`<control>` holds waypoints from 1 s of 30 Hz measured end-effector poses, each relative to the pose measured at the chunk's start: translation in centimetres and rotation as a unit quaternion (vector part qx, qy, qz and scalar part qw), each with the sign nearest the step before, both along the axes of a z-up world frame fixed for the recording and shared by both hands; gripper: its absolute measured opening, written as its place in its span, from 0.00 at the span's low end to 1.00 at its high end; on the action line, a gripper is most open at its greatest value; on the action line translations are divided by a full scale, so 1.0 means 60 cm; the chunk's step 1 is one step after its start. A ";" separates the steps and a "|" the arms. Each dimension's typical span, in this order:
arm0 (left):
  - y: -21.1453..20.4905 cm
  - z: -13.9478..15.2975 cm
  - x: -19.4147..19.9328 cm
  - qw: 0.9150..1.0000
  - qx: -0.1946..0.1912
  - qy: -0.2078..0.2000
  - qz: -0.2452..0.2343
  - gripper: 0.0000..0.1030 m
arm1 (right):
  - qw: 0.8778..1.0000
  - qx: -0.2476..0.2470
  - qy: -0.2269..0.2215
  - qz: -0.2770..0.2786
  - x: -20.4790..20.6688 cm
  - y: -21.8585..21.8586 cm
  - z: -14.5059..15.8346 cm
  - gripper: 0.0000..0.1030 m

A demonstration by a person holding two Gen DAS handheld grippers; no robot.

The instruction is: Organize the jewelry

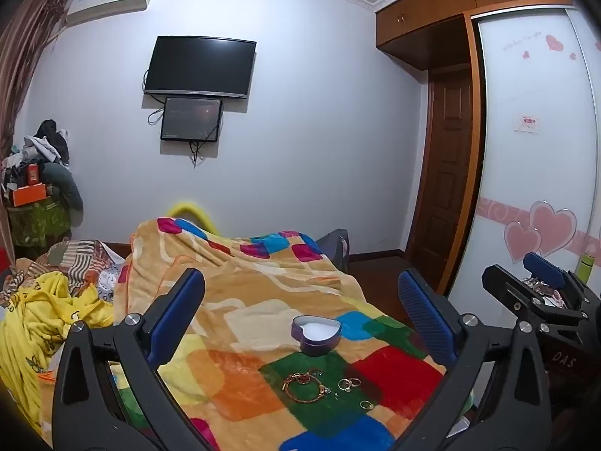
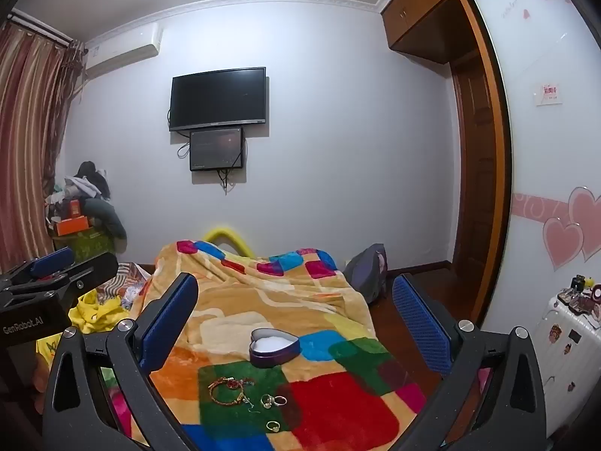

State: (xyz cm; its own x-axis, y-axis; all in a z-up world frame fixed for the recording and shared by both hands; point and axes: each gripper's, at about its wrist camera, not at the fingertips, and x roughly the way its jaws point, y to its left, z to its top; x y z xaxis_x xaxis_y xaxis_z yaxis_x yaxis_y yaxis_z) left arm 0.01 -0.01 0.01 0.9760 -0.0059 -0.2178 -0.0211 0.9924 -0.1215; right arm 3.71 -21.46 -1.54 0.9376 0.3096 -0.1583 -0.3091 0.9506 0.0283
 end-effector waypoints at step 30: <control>-0.018 -0.017 0.002 1.000 0.020 0.005 -0.010 1.00 | 1.000 0.006 0.008 0.002 -0.002 0.000 -0.003 1.00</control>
State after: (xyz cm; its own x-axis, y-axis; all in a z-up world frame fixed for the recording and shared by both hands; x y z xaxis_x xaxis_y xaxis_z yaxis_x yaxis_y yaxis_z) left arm 0.14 -1.10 -1.00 0.9735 -0.0162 -0.2280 -0.0024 0.9967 -0.0811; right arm 3.57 -21.45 -1.73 0.9336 0.3156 -0.1695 -0.3127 0.9488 0.0442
